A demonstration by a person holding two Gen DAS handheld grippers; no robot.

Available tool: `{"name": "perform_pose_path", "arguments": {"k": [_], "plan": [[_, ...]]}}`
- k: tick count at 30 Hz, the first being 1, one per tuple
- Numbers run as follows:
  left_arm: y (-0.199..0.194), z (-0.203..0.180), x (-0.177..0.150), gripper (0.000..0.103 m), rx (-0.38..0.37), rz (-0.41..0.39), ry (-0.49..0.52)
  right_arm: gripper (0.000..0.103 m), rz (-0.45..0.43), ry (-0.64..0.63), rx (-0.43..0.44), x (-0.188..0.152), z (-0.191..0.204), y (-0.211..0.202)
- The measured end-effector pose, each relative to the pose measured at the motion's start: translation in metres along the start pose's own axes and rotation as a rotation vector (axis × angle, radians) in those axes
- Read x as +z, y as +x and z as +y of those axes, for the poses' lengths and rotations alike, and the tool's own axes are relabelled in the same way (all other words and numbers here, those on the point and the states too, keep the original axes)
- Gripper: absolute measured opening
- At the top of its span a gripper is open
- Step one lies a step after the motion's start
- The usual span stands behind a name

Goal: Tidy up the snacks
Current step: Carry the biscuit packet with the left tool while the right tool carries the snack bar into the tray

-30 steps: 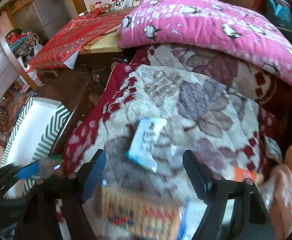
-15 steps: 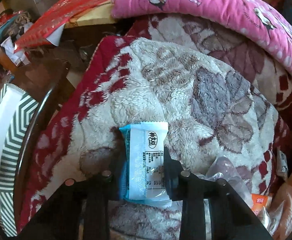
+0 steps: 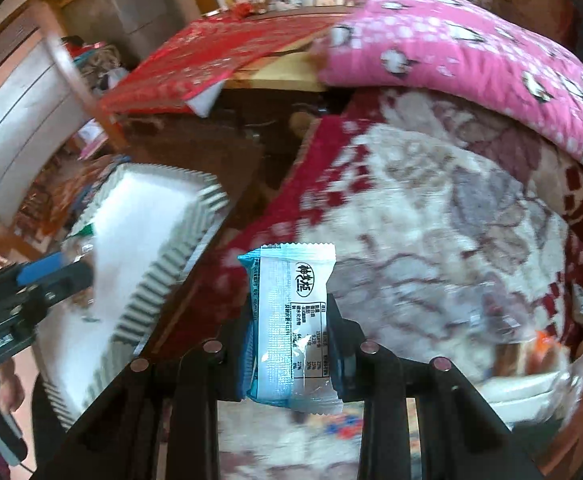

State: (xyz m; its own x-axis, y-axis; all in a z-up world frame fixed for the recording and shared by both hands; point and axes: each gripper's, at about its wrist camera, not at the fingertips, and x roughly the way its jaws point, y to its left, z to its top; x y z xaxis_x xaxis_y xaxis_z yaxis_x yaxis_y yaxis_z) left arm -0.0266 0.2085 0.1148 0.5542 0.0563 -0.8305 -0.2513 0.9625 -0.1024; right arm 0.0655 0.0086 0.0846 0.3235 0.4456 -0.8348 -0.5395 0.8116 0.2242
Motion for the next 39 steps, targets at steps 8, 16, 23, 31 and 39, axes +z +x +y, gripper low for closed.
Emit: {"name": "perform_pose_path", "arguments": {"k": [8,16,23,31,39], "plan": [[0.001,0.047,-0.013,0.049,0.065,0.025,-0.048,0.031,0.020,-0.069,0.090,0.003,0.074,0.017],[0.014,0.094,-0.028,0.049,0.119,0.056,-0.125,0.032,0.065,-0.148,0.139,0.008,0.138,0.047],[0.026,0.117,-0.037,0.049,0.135,0.079,-0.163,0.032,0.108,-0.208,0.126,0.009,0.166,0.074],[0.038,0.123,-0.042,0.049,0.142,0.099,-0.174,0.032,0.155,-0.215,0.110,0.000,0.173,0.099],[0.044,0.120,-0.045,0.049,0.148,0.107,-0.162,0.032,0.160,-0.233,0.096,-0.005,0.177,0.105]]}}
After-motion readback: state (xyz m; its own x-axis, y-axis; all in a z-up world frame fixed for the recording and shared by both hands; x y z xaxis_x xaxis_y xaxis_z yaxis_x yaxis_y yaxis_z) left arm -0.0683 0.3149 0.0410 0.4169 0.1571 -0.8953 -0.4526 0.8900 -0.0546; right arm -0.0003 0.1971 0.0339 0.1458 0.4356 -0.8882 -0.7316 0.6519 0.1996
